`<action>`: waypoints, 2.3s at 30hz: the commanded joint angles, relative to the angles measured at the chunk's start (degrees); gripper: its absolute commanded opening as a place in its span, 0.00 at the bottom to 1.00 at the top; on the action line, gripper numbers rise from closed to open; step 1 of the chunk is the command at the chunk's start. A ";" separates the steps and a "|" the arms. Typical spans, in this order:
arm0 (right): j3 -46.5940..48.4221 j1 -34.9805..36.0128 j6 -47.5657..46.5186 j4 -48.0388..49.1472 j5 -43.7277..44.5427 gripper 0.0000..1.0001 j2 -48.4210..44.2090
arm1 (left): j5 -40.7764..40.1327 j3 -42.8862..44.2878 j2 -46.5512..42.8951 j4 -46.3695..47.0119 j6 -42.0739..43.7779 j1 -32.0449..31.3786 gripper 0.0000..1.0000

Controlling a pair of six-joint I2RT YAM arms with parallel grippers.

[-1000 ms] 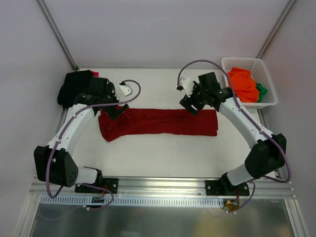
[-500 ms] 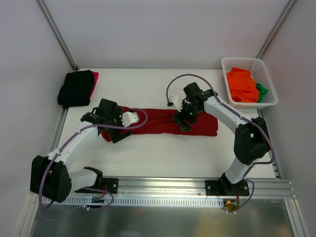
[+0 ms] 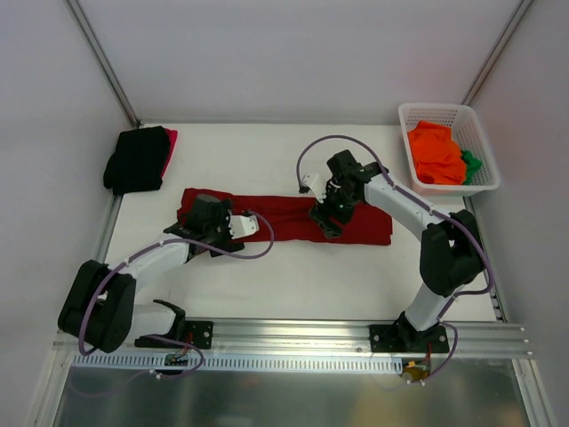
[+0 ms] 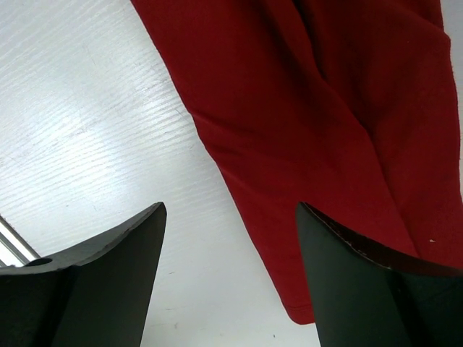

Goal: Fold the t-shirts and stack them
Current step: Fold the tshirt

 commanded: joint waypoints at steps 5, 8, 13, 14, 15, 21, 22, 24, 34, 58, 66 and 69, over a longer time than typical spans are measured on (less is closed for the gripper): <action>-1.34 0.44 0.92 0.63 1.95 0.75 0.05 | -3.66 0.46 6.03 16.67 2.66 -0.24 0.92; -1.69 0.44 0.92 0.81 2.30 0.75 0.40 | -3.04 2.31 5.51 15.71 1.43 -0.24 0.91; -1.96 0.44 0.91 0.98 2.56 0.74 0.66 | -1.90 6.07 1.73 11.59 -0.05 -0.24 0.96; -1.96 0.44 0.92 1.16 2.65 0.74 0.75 | -1.29 7.22 0.51 7.49 -0.76 -0.24 0.98; -1.87 0.44 0.92 1.16 2.65 0.74 0.75 | -0.67 8.37 -0.03 4.92 -1.20 -0.15 0.99; -1.26 0.44 1.09 1.07 2.56 0.74 1.01 | 3.73 19.35 1.45 -18.52 -4.11 -0.24 0.99; -1.08 0.44 1.18 1.07 2.56 0.74 1.01 | 3.73 20.49 3.29 -20.40 -3.85 -0.15 0.99; -0.91 0.52 1.27 1.07 2.48 0.74 0.93 | 3.03 21.12 4.88 -22.96 -3.76 0.02 0.99; -1.35 0.52 1.53 1.07 3.44 0.74 -0.30 | 3.03 22.53 10.77 -19.72 -4.46 1.52 0.99; -1.70 0.52 1.53 1.34 3.88 0.74 -0.65 | 2.06 25.08 14.73 -15.15 -5.78 2.14 0.00; -1.87 0.52 1.71 1.60 3.88 0.74 -0.65 | -4.78 25.51 17.45 -6.36 -4.11 2.40 0.00; -1.96 0.52 1.71 1.60 4.06 0.74 -0.92 | -7.25 25.78 20.09 -2.85 -2.88 2.66 0.00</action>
